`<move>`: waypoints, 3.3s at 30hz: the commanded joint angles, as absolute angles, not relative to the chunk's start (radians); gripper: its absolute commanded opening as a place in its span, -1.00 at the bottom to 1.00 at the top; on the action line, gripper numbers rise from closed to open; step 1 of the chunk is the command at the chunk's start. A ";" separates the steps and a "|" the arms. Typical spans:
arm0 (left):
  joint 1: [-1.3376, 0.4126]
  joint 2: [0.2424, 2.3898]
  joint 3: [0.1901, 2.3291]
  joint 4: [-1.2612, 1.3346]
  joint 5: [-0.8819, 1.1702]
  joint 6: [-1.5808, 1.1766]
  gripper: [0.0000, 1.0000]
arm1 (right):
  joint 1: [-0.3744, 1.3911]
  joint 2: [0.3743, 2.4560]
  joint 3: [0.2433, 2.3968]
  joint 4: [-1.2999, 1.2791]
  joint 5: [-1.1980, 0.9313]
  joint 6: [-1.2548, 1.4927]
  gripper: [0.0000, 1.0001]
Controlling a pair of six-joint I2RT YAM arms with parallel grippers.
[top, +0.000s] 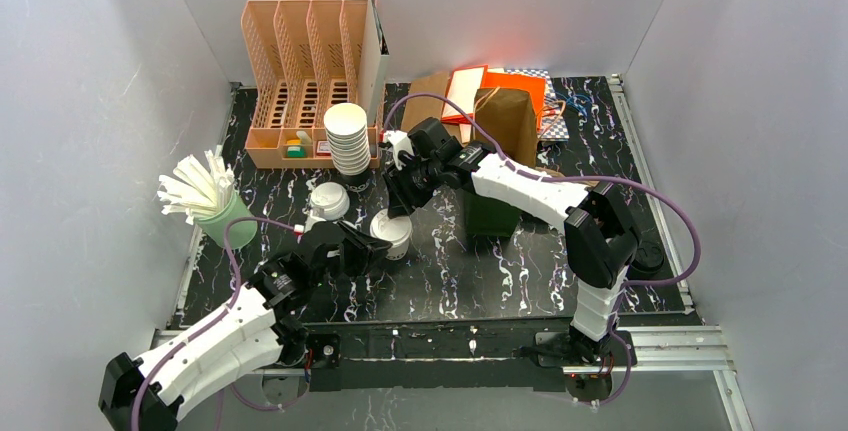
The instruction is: Pack the takeout coffee
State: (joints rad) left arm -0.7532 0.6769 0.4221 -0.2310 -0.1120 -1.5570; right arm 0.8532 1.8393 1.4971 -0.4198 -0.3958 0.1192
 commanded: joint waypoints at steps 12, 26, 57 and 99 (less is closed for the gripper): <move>-0.687 0.701 0.400 -0.206 -0.062 -1.559 -0.57 | 0.864 1.848 1.540 -0.442 -0.404 0.088 -0.03; -0.670 0.729 0.382 -0.214 -0.040 -1.549 -0.60 | 0.865 1.854 1.528 -0.449 -0.400 0.087 -0.11; -0.630 0.672 0.188 -0.087 0.048 -1.644 -0.65 | 0.865 1.893 1.536 -0.462 -0.392 0.087 -0.13; -0.285 0.994 0.953 -0.787 0.107 -0.928 -0.03 | 0.971 1.707 1.591 -0.617 -0.033 0.199 0.97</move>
